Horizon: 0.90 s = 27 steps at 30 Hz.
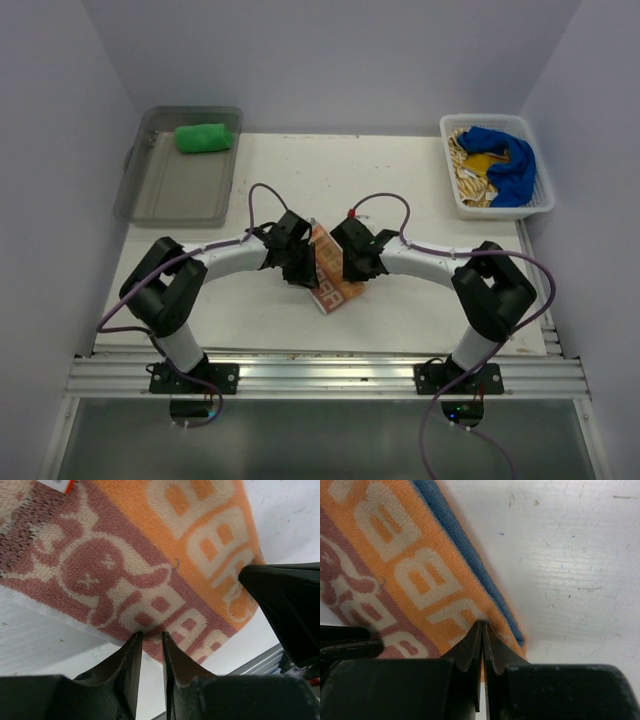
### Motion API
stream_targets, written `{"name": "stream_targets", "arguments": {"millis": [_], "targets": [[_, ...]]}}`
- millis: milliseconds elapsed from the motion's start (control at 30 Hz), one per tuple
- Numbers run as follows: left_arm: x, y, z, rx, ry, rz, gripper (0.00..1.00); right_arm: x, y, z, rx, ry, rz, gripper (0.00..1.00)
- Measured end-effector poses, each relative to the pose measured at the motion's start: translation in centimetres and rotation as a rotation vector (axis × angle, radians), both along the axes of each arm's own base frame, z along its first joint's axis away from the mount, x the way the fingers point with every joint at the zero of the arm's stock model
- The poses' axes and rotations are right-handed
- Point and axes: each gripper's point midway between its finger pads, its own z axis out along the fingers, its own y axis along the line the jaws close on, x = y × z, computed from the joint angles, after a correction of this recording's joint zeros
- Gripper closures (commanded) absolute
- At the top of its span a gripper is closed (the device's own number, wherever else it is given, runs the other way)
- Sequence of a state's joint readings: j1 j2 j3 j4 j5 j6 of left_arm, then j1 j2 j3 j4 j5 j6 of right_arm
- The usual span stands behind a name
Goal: Roll the towels
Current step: Fold the towel
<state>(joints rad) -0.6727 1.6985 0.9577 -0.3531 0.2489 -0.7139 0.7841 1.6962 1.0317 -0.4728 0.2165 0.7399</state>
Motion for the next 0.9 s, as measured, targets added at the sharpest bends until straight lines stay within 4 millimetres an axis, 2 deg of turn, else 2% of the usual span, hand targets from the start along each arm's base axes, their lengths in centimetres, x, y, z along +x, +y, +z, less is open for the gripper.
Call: {"name": "stream_targets", "arguments": {"millis": [100,333,633,767,900], "targets": [[0.0,0.2,-0.5,0.016,0.006,0.004,0.74,-0.6,-0.4,-1.0,-0.002,0.014,-0.002,0.97],[0.1,0.4,-0.6,0.032,-0.004,0.007,0.74,-1.7,-0.2,-1.0,0.057,-0.004,-0.012,0.98],[1.4,0.8,-0.3,0.092,-0.032,0.007,0.75,-6.5,2.3,-0.9,0.085,0.025,0.061,0.98],[1.9,1.2,0.9,0.11,-0.068,0.01,0.73,-7.0,1.2,0.1,0.059,0.021,0.052,0.97],[1.8,1.4,4.4,0.067,-0.135,0.014,0.73,-6.9,0.6,1.6,0.051,0.001,0.045,0.97]]}}
